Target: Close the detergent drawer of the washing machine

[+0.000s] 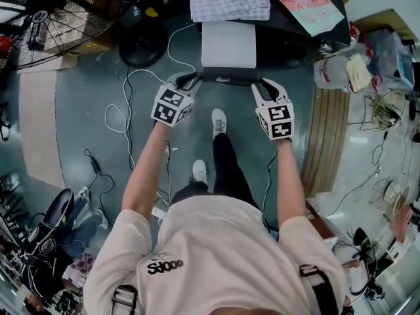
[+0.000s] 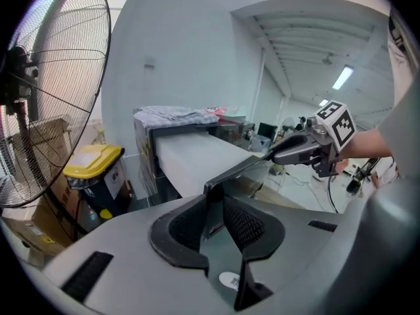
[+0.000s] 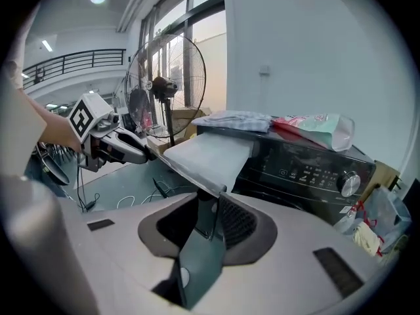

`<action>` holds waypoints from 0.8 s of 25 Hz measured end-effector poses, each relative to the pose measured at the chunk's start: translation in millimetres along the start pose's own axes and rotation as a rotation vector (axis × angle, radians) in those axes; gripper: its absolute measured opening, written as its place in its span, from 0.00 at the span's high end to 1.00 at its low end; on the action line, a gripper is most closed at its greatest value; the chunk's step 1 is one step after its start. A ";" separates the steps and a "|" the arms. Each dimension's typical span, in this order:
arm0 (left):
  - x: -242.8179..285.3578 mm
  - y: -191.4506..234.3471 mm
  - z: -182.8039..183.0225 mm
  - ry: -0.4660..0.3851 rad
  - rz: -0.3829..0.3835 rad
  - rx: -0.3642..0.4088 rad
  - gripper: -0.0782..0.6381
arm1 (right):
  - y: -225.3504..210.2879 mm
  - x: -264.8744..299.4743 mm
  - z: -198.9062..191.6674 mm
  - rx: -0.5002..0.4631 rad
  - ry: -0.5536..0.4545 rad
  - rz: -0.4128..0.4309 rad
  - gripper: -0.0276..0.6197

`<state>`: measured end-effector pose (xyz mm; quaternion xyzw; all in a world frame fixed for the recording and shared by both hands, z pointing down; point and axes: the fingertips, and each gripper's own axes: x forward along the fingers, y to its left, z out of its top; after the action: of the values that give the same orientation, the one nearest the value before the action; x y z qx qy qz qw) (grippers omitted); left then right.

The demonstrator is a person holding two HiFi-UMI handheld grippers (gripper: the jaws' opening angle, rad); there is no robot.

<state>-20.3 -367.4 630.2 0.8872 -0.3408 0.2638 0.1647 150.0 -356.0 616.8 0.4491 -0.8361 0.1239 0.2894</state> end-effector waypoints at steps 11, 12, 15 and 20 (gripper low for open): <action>19.9 28.0 22.5 -0.012 0.037 -0.052 0.76 | -24.3 25.8 22.4 0.019 -0.024 -0.012 0.80; 22.3 32.0 25.6 -0.016 0.043 -0.058 0.76 | -27.6 29.2 26.0 0.017 -0.027 -0.014 0.80; 28.6 43.0 33.5 -0.033 0.061 -0.075 0.76 | -37.1 38.7 36.5 0.003 -0.038 -0.023 0.80; 41.6 65.0 48.0 -0.060 0.105 -0.127 0.76 | -58.8 57.1 51.9 0.019 -0.053 -0.043 0.76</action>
<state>-22.1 -458.0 622.9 0.8635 -0.4076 0.2232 0.1960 154.6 -452.3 606.1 0.4728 -0.8325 0.1135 0.2655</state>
